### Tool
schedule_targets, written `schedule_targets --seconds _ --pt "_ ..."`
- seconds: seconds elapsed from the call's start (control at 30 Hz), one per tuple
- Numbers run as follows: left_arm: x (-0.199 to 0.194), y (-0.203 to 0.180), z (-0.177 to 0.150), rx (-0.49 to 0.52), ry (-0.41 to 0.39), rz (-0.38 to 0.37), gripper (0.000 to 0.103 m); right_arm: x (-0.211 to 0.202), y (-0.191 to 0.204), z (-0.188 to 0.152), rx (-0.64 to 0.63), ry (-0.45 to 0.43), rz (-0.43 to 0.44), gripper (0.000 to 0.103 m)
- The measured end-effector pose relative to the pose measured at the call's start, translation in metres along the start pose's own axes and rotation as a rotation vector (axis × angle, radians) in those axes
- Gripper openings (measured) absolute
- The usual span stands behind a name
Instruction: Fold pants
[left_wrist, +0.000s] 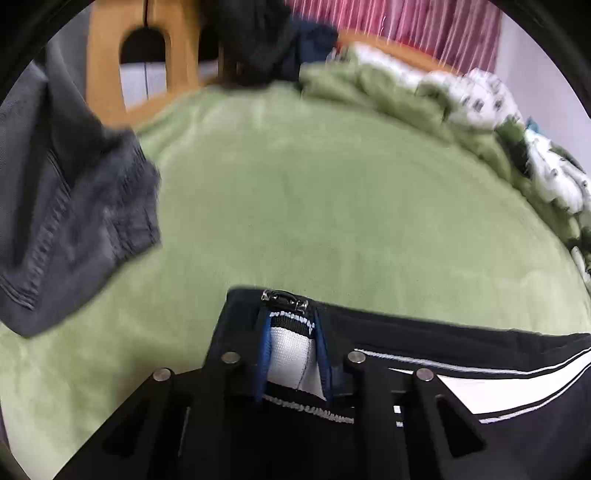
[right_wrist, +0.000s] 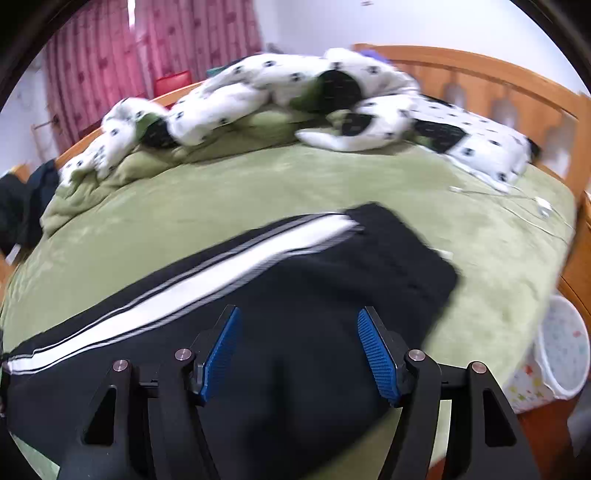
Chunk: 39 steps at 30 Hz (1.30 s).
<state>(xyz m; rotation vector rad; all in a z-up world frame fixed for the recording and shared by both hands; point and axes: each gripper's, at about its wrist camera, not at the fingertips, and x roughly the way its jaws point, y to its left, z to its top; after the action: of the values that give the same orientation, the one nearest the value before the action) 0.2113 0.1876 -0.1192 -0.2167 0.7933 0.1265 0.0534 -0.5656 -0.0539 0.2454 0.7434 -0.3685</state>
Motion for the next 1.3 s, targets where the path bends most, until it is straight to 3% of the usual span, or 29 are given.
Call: schedule_targets --seconds 0.07,0.1,0.17,0.3,0.47,0.63,0.73,0.77,0.8,0.87,1.0,1.07,1.13,1.27,1.3 --pt "-0.026 0.008 0.001 -0.028 -0.119 -0.005 0.020 0.006 0.022 0.004 -0.048 0.013 0.014 0.065" --pt "-0.031 0.013 0.002 -0.055 -0.134 -0.008 0.020 0.009 0.033 0.006 -0.073 0.010 0.018 0.065" --pt "-0.023 0.019 0.001 -0.081 -0.113 -0.015 0.020 0.014 0.055 0.011 -0.127 0.007 0.045 0.065" --pt "0.014 0.031 -0.009 -0.166 0.008 -0.023 0.021 0.032 0.098 0.022 -0.262 0.040 0.131 0.065" --pt "0.014 0.027 -0.009 -0.127 -0.005 0.003 0.022 0.065 0.155 0.036 -0.457 0.066 0.233 0.071" --pt "0.013 0.023 -0.007 -0.101 -0.008 0.026 0.022 0.104 0.200 0.034 -0.644 0.113 0.310 0.071" --pt "0.011 0.025 -0.007 -0.108 -0.007 0.015 0.022 0.128 0.218 0.023 -0.755 0.192 0.374 0.071" --pt "0.010 0.025 -0.008 -0.108 -0.010 0.012 0.022 0.136 0.224 0.017 -0.800 0.226 0.374 0.065" --pt "0.009 0.025 -0.008 -0.107 -0.013 0.011 0.022 0.139 0.226 0.014 -0.819 0.242 0.385 0.039" --pt "0.004 0.024 -0.010 -0.105 -0.030 0.008 0.022 0.136 0.230 0.006 -0.877 0.237 0.418 0.006" --pt "-0.018 0.024 -0.006 -0.117 -0.145 -0.021 0.022 0.119 0.230 0.010 -0.896 0.133 0.406 0.004" --pt "-0.007 0.021 -0.004 -0.106 -0.110 0.026 0.022 0.119 0.227 0.018 -0.849 0.116 0.426 0.004" --pt "0.015 0.021 -0.008 -0.117 -0.023 0.056 0.022 0.133 0.227 0.015 -0.826 0.134 0.420 0.004" --pt "0.010 0.022 -0.007 -0.113 -0.022 0.059 0.024 0.144 0.230 0.003 -0.790 0.103 0.381 0.004" --pt "0.011 0.021 -0.007 -0.108 -0.009 0.071 0.029 0.141 0.226 0.005 -0.760 0.096 0.388 0.004"
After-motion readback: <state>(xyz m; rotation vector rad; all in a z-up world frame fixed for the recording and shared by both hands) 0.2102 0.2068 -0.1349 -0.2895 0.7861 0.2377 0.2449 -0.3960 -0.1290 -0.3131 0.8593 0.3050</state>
